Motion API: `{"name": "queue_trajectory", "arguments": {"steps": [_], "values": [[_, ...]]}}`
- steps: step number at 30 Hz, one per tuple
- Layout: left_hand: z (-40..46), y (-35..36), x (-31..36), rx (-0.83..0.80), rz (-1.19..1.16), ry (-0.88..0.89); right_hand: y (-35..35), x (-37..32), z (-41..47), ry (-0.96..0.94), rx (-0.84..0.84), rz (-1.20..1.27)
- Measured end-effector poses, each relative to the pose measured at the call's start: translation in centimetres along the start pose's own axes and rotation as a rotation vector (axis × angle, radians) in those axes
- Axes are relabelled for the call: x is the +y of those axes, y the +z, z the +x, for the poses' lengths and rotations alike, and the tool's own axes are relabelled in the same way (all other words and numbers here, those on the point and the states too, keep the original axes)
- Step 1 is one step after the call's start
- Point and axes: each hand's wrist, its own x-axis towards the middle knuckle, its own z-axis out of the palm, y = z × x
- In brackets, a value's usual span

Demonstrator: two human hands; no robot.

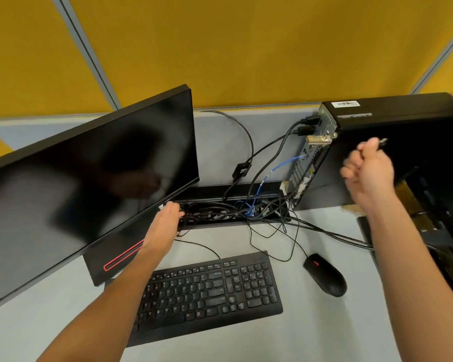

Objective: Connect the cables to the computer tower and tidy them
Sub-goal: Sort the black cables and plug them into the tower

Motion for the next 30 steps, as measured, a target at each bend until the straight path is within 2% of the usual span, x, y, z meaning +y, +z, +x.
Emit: {"name": "queue_trajectory", "arguments": {"steps": [2,6,8,12,14,16,20,23,25,27,30], "values": [[-0.2,0.3,-0.5,0.035,-0.117,-0.066,-1.8,-0.2,0.5,-0.125,0.125,-0.260],[1.5,0.6,0.2,0.082,-0.589,-0.389,-5.0,1.9,0.6,-0.367,0.163,-0.824],[2.4,0.7,0.1,0.109,-0.672,-0.455,-6.1,2.9,0.5,-0.421,0.232,-0.959],[1.5,0.8,-0.3,0.052,-0.565,-0.406,-9.0,3.7,0.9,-0.458,0.429,-0.975],[1.1,1.2,-0.3,0.004,-0.434,-0.331,-9.3,4.1,0.6,-0.460,0.413,-1.005],[1.2,1.9,0.1,-0.027,-0.315,-0.236,-7.9,4.7,-0.5,-0.415,0.306,-1.032],[2.0,2.0,2.3,0.019,-0.229,-0.143,-3.3,6.8,-3.0,-0.407,0.007,-1.024],[2.2,1.3,4.1,0.033,-0.263,-0.097,-0.4,9.0,-3.8,-0.401,-0.121,-0.926],[2.3,0.9,5.0,0.009,-0.318,-0.066,1.6,10.0,-3.9,-0.243,-0.157,-0.742],[2.4,0.7,5.6,-0.009,-0.350,-0.080,3.5,10.8,-3.8,0.011,-0.173,-0.489],[3.2,1.0,5.7,0.028,-0.274,-0.018,5.4,11.7,-2.9,0.239,-0.120,-0.238]]}}
